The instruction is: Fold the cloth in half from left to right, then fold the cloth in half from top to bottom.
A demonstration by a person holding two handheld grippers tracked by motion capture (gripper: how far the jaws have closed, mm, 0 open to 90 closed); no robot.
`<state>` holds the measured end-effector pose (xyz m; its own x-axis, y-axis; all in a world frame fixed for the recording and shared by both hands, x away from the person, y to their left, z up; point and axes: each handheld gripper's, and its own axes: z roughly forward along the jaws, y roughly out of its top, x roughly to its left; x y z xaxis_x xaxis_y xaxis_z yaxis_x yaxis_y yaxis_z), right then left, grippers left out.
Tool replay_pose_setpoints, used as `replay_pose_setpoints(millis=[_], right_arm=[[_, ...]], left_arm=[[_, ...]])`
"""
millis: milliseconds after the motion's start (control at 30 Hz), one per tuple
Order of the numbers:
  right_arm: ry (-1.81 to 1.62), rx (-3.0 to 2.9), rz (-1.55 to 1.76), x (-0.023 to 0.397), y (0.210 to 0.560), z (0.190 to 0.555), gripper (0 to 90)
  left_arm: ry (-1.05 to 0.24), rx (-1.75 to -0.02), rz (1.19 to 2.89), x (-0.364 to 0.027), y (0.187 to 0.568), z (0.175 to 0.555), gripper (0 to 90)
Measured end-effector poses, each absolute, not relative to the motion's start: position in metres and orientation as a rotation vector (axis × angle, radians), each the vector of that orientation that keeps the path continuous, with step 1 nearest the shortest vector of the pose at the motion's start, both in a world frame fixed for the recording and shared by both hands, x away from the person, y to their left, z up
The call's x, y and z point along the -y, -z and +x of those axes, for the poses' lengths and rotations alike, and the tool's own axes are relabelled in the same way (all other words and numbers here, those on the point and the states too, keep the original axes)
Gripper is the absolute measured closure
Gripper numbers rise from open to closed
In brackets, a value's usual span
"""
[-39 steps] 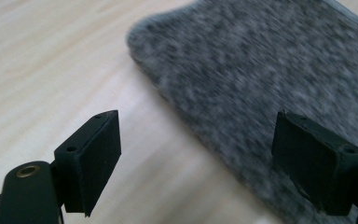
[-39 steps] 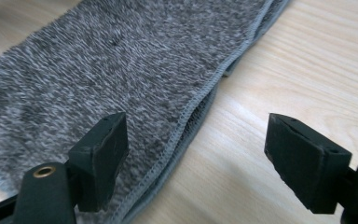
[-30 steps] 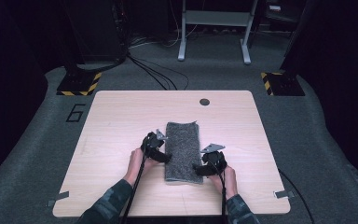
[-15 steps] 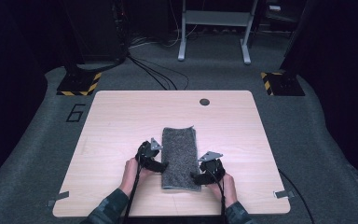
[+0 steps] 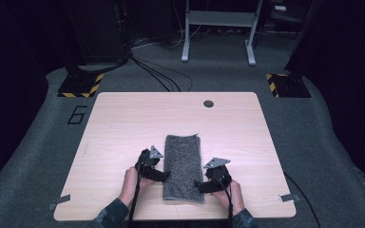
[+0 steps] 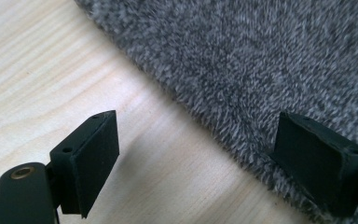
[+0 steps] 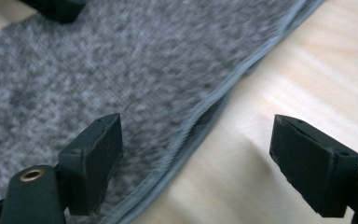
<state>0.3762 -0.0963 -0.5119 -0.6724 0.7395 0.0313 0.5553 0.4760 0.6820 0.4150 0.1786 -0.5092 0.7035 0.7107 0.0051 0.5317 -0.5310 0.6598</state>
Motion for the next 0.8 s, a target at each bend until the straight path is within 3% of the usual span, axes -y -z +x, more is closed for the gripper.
replay_pose_setpoints(millis=[567,700,800], right_arm=[[-1.011,-2.377,1.218,0.101,0.492,0.464,12.7],[-1.006,-2.367,1.242,0.100,0.493,0.481,15.8],[-1.009,-2.349,1.278,0.099,0.494,0.494,23.0]], left_arm=[[-0.375,-1.033,2.185,-0.190,0.493,0.471,8.8],[-0.367,-1.062,2.177,-0.191,0.496,0.488,9.6],[-0.353,-1.087,2.155,-0.191,0.497,0.499,12.4]])
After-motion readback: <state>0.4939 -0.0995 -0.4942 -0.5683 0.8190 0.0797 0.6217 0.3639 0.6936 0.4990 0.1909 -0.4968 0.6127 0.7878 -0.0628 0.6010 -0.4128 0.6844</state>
